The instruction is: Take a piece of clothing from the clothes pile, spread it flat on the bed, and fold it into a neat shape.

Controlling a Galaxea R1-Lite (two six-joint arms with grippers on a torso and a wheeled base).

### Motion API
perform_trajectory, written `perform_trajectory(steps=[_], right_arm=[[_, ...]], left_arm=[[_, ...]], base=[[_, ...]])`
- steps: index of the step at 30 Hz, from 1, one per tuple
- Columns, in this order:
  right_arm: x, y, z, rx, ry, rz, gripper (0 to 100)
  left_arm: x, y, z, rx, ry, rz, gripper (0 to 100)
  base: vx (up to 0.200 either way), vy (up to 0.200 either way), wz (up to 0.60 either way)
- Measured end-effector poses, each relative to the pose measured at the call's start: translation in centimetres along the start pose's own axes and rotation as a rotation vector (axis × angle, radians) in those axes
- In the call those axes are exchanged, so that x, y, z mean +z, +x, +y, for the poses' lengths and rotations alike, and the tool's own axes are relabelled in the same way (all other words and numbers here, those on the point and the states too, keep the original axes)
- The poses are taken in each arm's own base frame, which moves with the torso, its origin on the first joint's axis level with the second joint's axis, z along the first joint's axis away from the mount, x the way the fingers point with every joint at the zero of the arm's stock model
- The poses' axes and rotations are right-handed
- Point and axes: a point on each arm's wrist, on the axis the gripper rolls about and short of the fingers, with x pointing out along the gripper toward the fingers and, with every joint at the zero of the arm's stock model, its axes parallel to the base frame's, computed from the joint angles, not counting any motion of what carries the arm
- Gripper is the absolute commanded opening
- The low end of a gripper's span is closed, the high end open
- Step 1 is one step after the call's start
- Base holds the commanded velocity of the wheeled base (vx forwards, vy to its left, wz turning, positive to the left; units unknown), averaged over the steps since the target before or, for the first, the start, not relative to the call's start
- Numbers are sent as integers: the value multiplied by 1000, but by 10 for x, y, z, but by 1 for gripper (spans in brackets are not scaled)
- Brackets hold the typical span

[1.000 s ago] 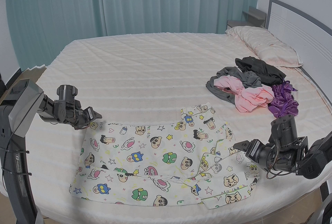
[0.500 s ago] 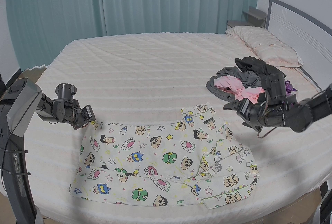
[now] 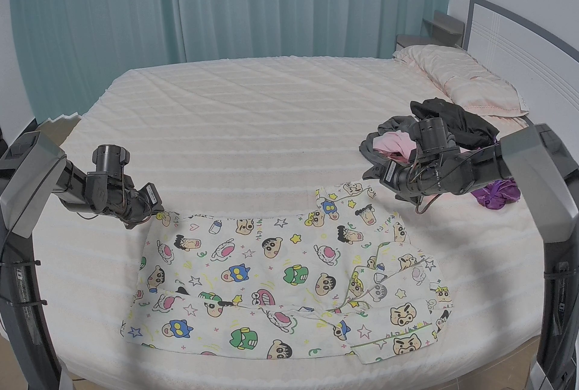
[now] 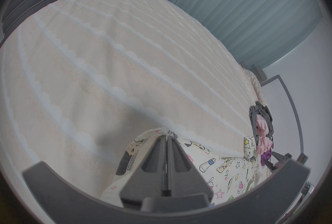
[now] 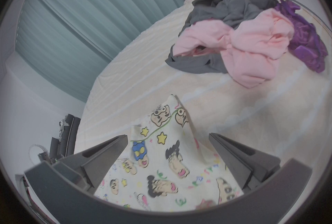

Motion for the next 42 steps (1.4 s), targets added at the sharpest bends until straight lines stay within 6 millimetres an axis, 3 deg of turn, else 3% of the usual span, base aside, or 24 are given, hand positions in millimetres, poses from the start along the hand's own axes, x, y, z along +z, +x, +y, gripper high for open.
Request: perform_trajectory(steps=[7, 18, 19, 29, 42], right_arm=[[-9, 39, -6, 0, -26, 20, 100], [-20, 59, -4, 9, -40, 35, 100], [-21, 60, -5, 8, -40, 36, 0], [-21, 63, -9, -1, -36, 40, 0], [-11, 48, -14, 11, -17, -1, 0]], left_arm=[[-2, -11, -2, -1, -8, -1, 0], [-1, -15, -4, -6, -6, -9, 0], [-1, -16, -4, -5, -7, -9, 0], [1, -18, -5, -4, -6, -15, 0], [9, -26, -2, -4, -14, -43, 0]], base=[[0, 0, 0], [0, 0, 0], [0, 0, 0], [0, 0, 0], [0, 0, 0]])
